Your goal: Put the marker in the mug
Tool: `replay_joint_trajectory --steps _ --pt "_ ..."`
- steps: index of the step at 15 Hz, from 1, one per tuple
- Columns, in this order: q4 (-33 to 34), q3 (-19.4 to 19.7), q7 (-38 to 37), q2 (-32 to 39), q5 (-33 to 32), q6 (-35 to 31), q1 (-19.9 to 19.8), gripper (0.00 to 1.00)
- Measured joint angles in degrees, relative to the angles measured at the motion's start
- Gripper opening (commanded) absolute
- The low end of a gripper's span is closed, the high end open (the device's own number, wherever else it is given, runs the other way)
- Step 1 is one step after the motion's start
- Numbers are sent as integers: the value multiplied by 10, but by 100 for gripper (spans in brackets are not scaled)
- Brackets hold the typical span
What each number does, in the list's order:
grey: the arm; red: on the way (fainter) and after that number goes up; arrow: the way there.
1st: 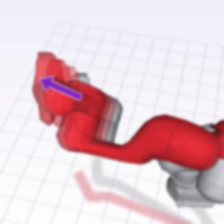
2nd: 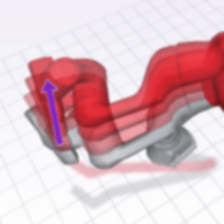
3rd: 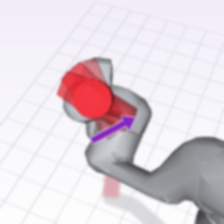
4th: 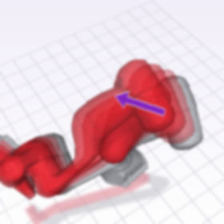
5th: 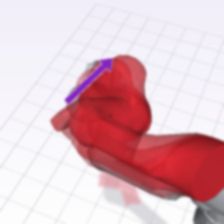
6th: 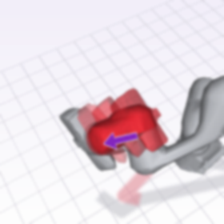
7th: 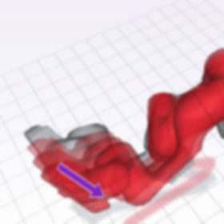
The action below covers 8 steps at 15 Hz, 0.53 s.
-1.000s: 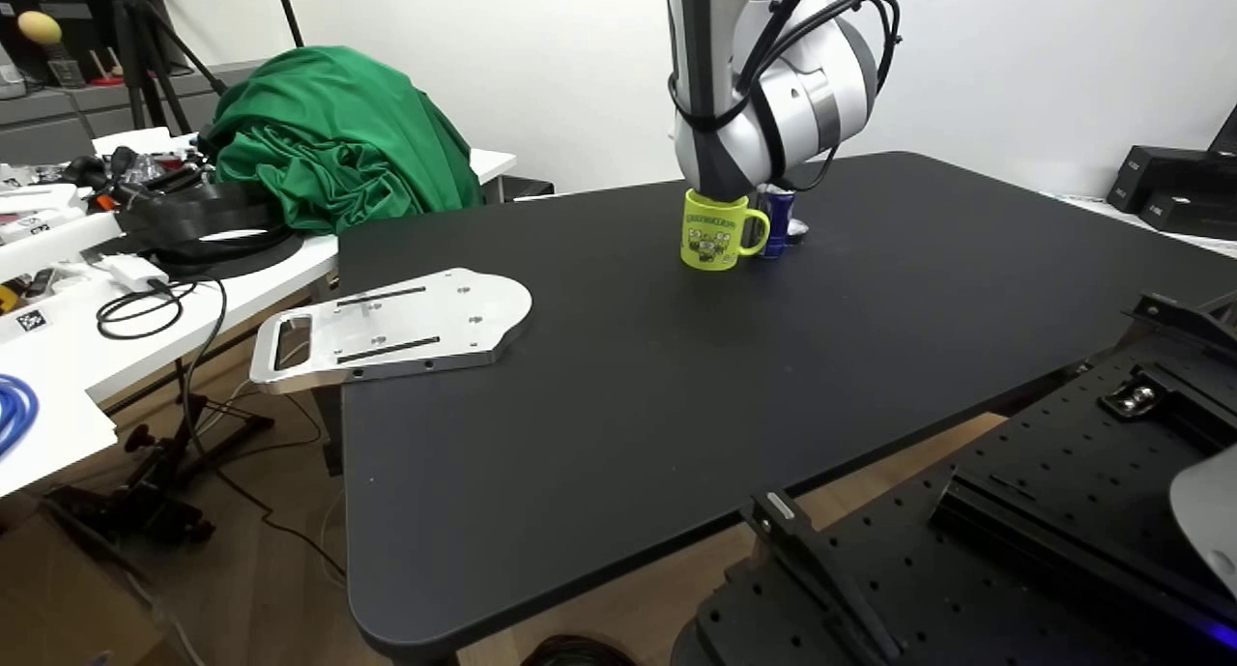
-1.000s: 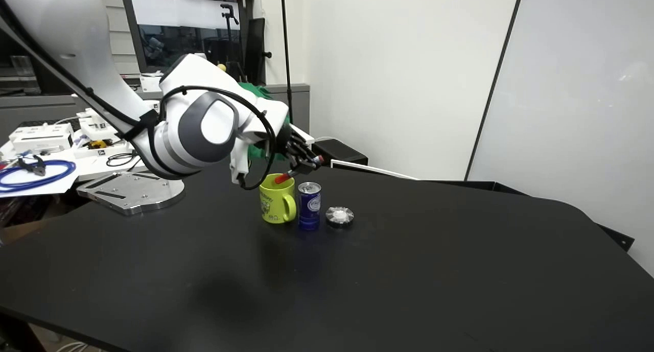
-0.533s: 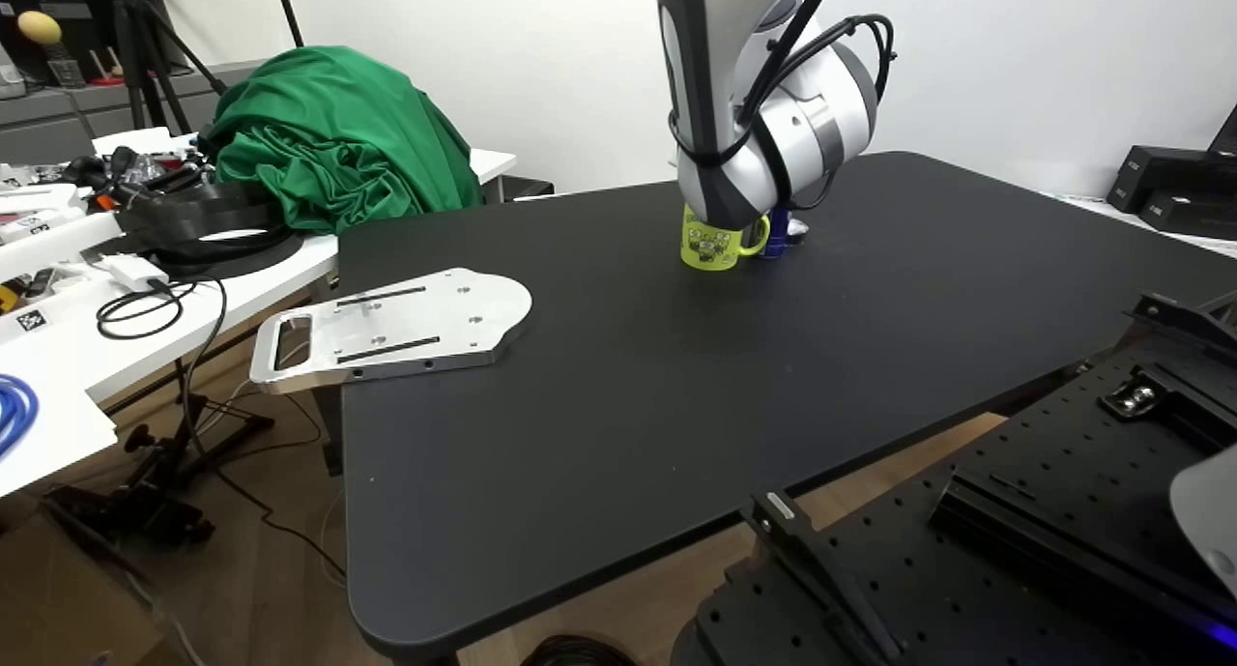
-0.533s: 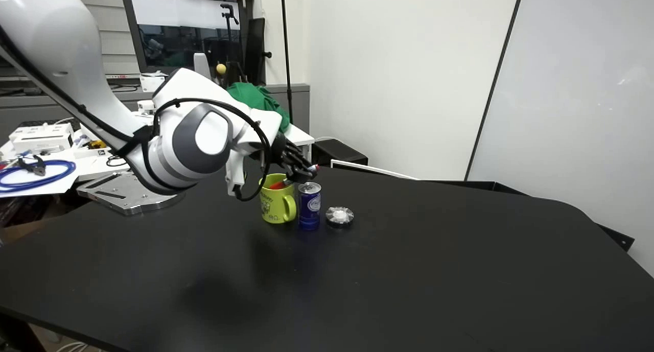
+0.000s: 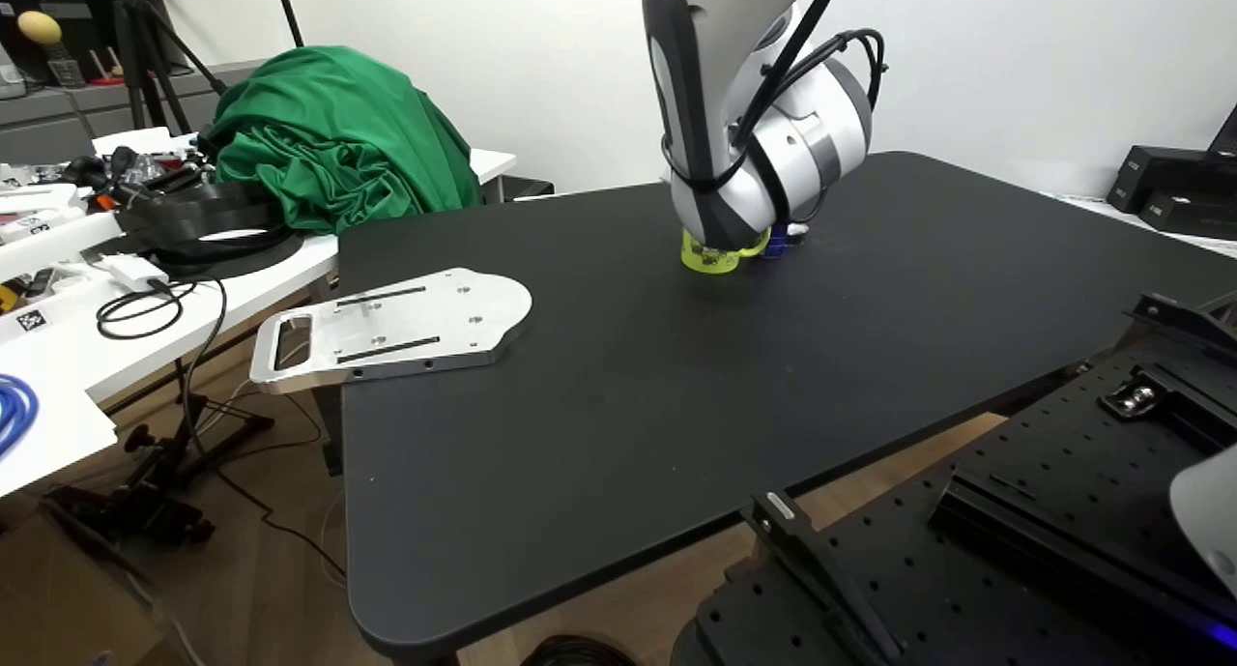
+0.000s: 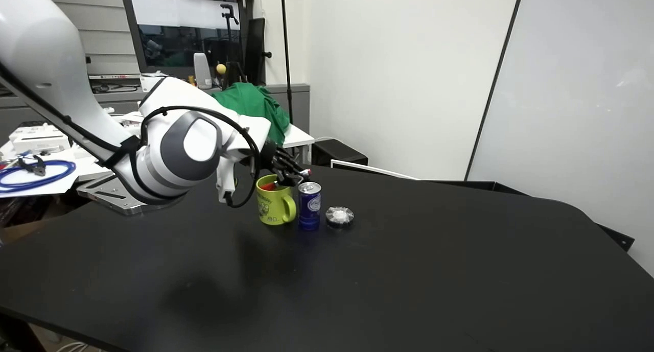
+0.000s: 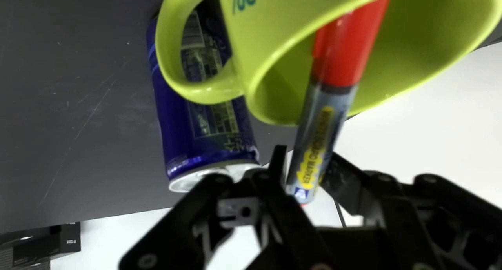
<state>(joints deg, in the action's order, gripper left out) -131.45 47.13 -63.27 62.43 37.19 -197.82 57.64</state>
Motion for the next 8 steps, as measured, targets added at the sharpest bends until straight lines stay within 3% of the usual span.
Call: replay_joint_trajectory --steps 6,8 --pt "-7 -1 -7 5 0 0 6 98" --pt "-9 -1 -8 5 0 0 6 100"
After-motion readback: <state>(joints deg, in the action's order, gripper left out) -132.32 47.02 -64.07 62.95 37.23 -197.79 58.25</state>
